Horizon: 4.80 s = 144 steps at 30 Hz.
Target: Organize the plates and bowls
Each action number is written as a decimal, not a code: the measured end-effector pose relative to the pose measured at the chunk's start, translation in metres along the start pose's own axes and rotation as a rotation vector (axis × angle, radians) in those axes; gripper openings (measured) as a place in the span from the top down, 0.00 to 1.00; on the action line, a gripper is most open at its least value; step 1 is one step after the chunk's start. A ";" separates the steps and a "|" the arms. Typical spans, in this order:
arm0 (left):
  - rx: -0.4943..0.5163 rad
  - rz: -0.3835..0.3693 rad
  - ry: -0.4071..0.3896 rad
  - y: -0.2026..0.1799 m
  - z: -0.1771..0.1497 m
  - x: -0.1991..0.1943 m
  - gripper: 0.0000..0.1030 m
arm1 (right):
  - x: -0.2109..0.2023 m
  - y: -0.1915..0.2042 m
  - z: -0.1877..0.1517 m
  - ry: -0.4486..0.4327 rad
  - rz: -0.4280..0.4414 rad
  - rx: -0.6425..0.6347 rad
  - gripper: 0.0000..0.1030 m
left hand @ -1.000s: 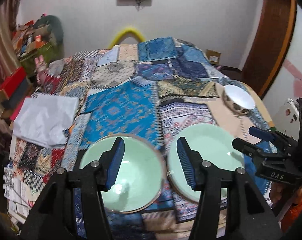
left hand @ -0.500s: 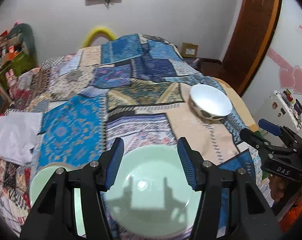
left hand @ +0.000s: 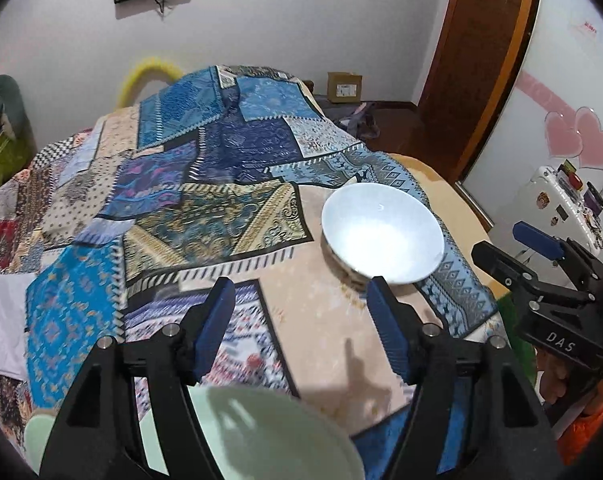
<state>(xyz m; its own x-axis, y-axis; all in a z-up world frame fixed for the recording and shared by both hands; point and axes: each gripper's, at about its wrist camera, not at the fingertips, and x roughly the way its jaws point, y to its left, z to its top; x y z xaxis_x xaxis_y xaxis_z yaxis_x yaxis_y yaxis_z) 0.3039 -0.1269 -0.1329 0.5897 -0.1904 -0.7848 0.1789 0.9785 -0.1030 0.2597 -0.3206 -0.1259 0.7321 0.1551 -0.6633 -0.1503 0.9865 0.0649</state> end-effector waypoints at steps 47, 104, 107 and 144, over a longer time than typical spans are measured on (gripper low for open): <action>0.021 -0.054 0.206 -0.028 0.021 0.112 0.84 | 0.076 -0.022 -0.001 0.174 0.107 0.066 0.81; -0.239 0.168 0.030 0.149 -0.139 -0.170 0.84 | -0.041 0.220 -0.045 0.063 0.436 -0.132 0.81; -0.260 0.177 0.040 0.163 -0.147 -0.170 0.84 | -0.039 0.234 -0.049 0.076 0.454 -0.149 0.81; -0.364 0.231 0.184 0.249 -0.218 -0.123 0.84 | 0.028 0.314 -0.101 0.323 0.557 -0.227 0.81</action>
<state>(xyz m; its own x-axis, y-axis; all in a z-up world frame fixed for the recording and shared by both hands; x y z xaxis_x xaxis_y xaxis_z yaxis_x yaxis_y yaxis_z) 0.1045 0.1580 -0.1955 0.4263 0.0212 -0.9043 -0.2484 0.9641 -0.0944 0.1662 -0.0112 -0.1995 0.2754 0.5782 -0.7680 -0.6089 0.7231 0.3261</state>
